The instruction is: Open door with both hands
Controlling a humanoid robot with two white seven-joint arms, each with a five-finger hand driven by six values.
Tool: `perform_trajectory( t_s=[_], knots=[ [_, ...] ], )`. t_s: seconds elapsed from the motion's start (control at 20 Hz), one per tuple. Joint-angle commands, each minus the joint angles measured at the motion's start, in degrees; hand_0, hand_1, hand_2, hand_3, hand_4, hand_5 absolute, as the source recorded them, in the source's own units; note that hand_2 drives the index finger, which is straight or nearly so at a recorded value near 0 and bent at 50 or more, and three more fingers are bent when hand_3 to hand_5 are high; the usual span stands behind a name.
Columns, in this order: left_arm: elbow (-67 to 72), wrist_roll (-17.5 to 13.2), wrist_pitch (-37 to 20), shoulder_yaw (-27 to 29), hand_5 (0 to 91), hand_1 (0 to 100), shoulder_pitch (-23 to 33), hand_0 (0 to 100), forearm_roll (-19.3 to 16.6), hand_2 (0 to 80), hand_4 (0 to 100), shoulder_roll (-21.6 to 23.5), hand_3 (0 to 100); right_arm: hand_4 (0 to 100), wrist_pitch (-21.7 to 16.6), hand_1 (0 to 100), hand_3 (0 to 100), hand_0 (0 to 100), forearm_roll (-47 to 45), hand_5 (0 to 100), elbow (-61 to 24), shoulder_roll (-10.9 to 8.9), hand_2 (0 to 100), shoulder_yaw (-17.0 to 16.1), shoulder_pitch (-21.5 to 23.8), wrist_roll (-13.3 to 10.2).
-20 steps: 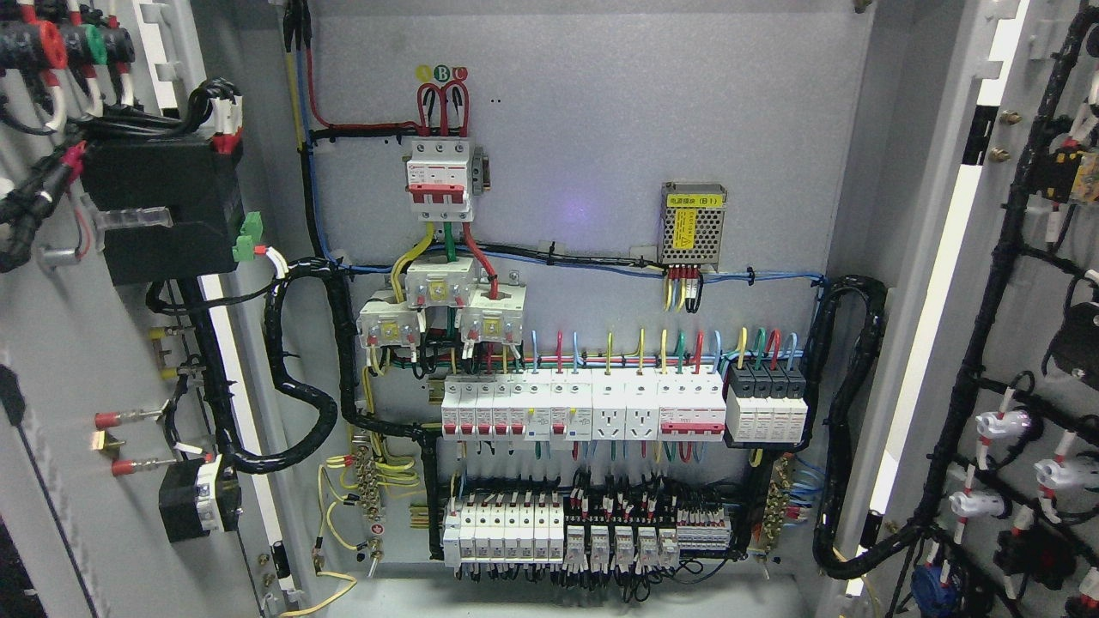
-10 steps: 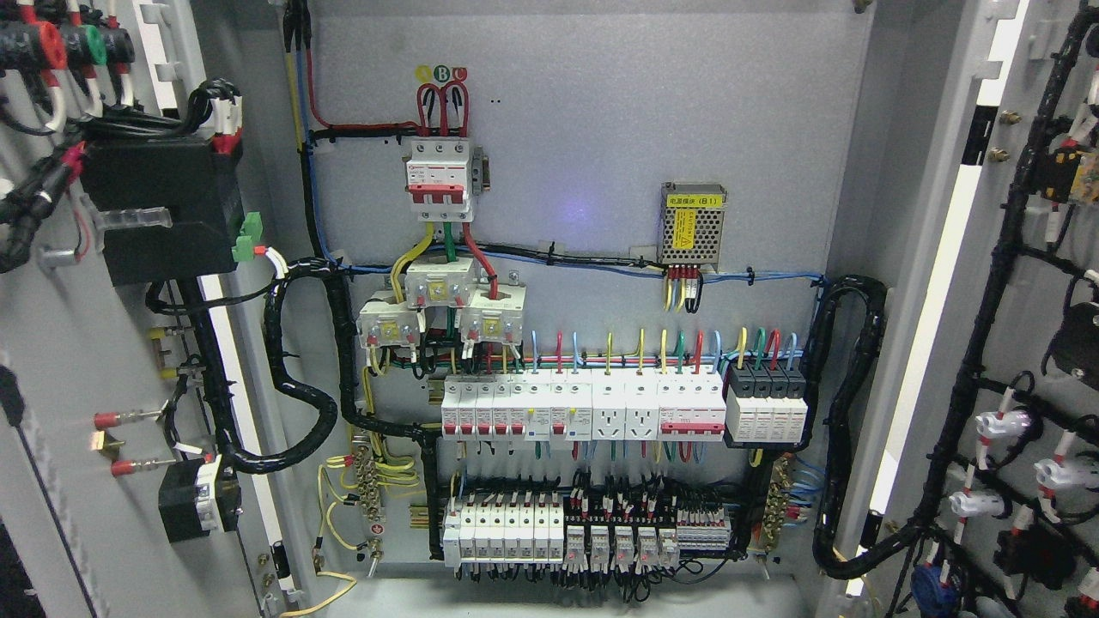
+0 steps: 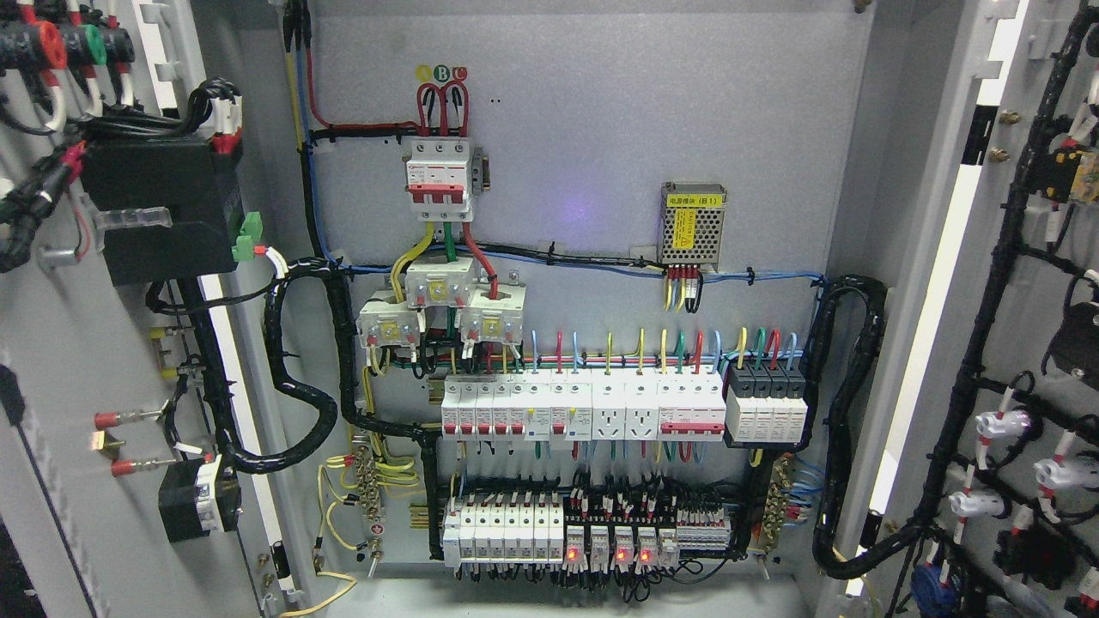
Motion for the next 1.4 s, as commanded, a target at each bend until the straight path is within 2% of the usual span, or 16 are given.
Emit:
perform_trajectory(
  t_s=[0.0,0.1,0.25,0.5,0.7,0.8,1.0,1.2,1.3,1.35],
  knots=[
    [-11.23,0.04,-43.64,11.59,0.0,0,0.68,0,0.20,0.0,0,-3.84,0,0,1.18,0,0,0,-5.52,0,0.29,-1.84,0,-1.58,-0.27,0.02],
    [-11.49,0.13,-43.99,14.66,0.0,0,1.12,0,0.29,0.0,0,-3.66,0,0,1.54,0,0,0,-8.09,0,0.29,-2.01,0,-1.67,-0.10,0.11],
    [-12.63,0.74,-45.30,17.66,0.0,0,3.66,0,0.38,0.0,0,-2.70,0,0,1.54,0,0,0,-8.36,0,0.73,-3.51,0,-2.37,0.17,0.19],
    [-12.63,1.18,-48.30,23.20,0.0,0,9.02,0,0.38,0.0,0,-0.33,0,0,1.54,0,0,0,-8.54,0,3.19,-3.42,0,-3.95,0.69,0.28],
    [-13.86,4.52,-48.82,26.62,0.0,0,10.53,0,0.73,0.0,0,0.64,0,0,1.54,0,0,0,-8.63,0,3.80,-3.25,0,-6.59,1.13,0.19],
    [-14.12,4.96,-49.26,29.78,0.0,0,10.61,0,1.52,0.0,0,0.73,0,0,1.54,0,0,0,-8.71,0,4.94,-3.33,0,-8.52,1.92,0.19],
    [-13.86,4.96,-49.26,35.23,0.0,0,13.24,0,4.59,0.0,0,2.22,0,0,1.54,0,0,0,-8.71,0,6.88,-3.16,0,-9.32,2.36,0.19],
    [-11.59,4.96,-49.26,44.10,0.0,0,14.66,0,9.59,0.0,0,7.22,0,0,1.54,0,0,0,-8.89,0,7.15,-2.89,0,-10.46,2.98,0.19],
    [-7.03,4.96,-49.26,46.31,0.0,0,12.21,0,11.88,0.0,0,11.35,0,0,1.54,0,0,0,-9.59,0,7.41,-2.89,0,-11.16,3.07,0.19],
    [-3.44,4.96,-49.26,46.41,0.0,0,8.98,0,12.50,0.0,0,13.72,0,0,1.54,0,0,0,-10.72,0,7.41,-2.89,0,-11.60,3.24,0.11]
  ],
)
